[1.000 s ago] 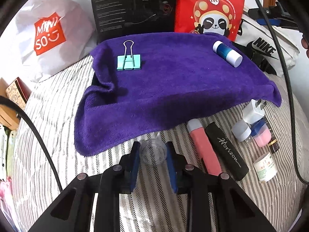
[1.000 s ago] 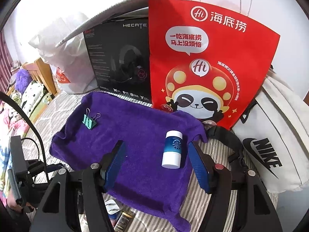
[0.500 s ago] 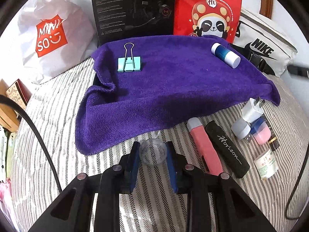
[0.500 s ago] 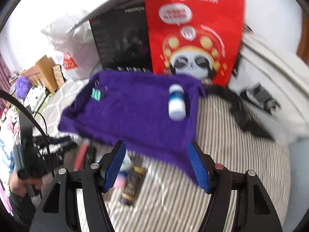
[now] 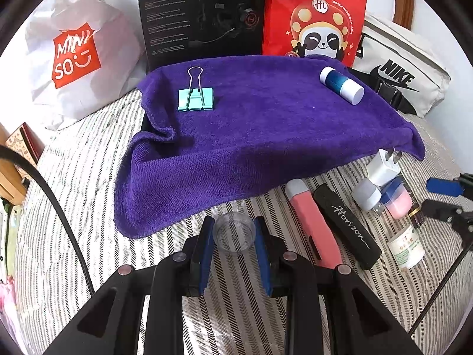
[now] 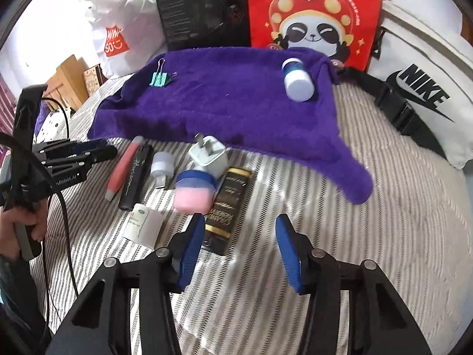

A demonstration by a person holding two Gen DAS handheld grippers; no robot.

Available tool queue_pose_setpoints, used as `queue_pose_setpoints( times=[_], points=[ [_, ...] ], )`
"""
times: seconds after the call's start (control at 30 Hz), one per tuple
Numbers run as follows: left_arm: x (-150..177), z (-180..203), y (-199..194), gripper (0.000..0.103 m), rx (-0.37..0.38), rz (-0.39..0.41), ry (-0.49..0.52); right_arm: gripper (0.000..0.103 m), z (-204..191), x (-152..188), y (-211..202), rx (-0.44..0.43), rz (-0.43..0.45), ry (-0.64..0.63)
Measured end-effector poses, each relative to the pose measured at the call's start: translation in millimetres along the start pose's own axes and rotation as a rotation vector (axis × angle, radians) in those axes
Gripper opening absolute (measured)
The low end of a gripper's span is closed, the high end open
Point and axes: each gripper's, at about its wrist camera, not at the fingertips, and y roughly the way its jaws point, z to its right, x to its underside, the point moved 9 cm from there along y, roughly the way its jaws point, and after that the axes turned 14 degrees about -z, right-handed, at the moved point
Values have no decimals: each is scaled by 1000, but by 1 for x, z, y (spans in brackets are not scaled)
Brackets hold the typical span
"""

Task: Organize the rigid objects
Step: 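Grasp dark Grand Reserve bottle with right gripper while left gripper holds clear cup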

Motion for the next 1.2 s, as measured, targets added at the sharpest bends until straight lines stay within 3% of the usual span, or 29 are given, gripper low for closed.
queue_pose_setpoints(
  times=[0.17, 0.4, 0.73, 1.07, 1.2],
  points=[
    [0, 0, -1, 26, 2, 5, 2, 48, -8, 0, 12, 51, -10, -34],
    [1, 0, -1, 26, 12, 17, 3, 24, 0, 6, 13, 82, 6, -36],
    [2, 0, -1, 26, 12, 18, 0, 28, 6, -1, 15, 133, -14, -71],
    [2, 1, -1, 26, 9, 19, 0, 23, 3, -7, 18, 133, -12, -89],
    [2, 1, -1, 26, 6, 20, 1, 24, 7, -9, 19, 93, -24, -54]
  ],
)
